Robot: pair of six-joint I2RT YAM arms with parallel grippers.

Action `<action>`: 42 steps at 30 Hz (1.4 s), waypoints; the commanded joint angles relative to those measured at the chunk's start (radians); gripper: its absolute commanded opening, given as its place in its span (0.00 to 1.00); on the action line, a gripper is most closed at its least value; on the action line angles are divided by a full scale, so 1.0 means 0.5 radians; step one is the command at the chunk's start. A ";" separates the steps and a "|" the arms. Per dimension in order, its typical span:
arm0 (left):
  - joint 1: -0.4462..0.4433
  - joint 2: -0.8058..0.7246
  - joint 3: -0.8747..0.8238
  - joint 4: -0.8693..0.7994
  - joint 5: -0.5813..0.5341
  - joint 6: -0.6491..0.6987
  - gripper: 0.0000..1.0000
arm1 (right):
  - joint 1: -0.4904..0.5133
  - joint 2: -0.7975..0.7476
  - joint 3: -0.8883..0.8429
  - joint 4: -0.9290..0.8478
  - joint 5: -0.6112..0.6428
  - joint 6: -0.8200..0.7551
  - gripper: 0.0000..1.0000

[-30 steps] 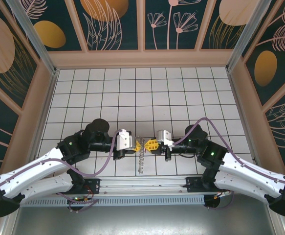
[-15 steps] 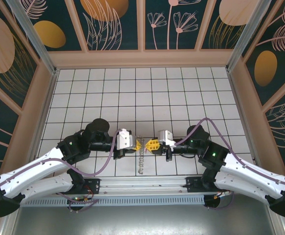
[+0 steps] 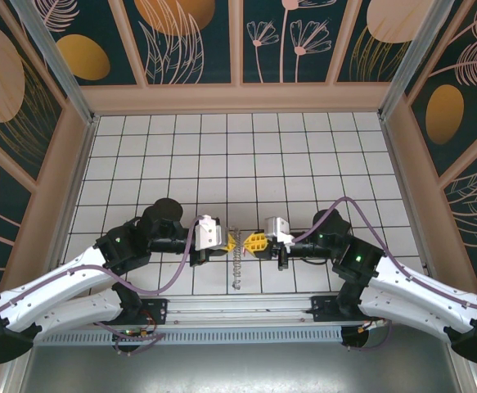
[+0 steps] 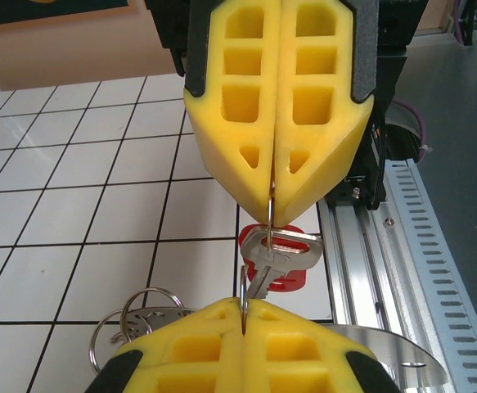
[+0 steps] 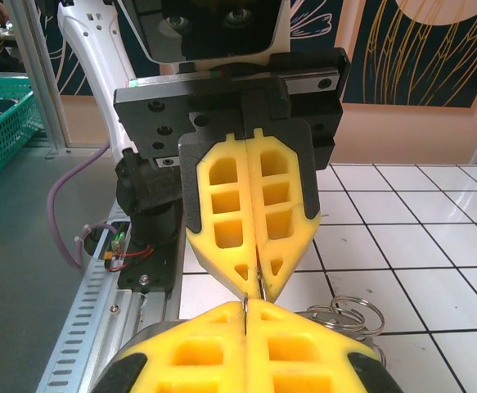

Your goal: Put the keys on the keyring

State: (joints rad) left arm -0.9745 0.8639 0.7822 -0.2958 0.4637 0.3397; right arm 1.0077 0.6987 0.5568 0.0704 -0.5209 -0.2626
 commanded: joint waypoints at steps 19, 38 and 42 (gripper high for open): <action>-0.004 -0.042 0.066 0.061 0.048 0.014 0.00 | -0.003 0.023 0.028 0.017 0.122 0.013 0.00; -0.006 -0.043 0.065 0.061 0.042 0.012 0.00 | -0.003 -0.018 0.014 0.004 0.159 0.034 0.00; -0.006 -0.040 0.065 0.061 0.042 0.008 0.00 | -0.002 0.000 0.012 0.010 0.133 0.035 0.00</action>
State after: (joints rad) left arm -0.9745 0.8589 0.7822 -0.2958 0.4637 0.3397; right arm 1.0077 0.7029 0.5568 0.0696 -0.4606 -0.2550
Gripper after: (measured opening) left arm 0.045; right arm 0.039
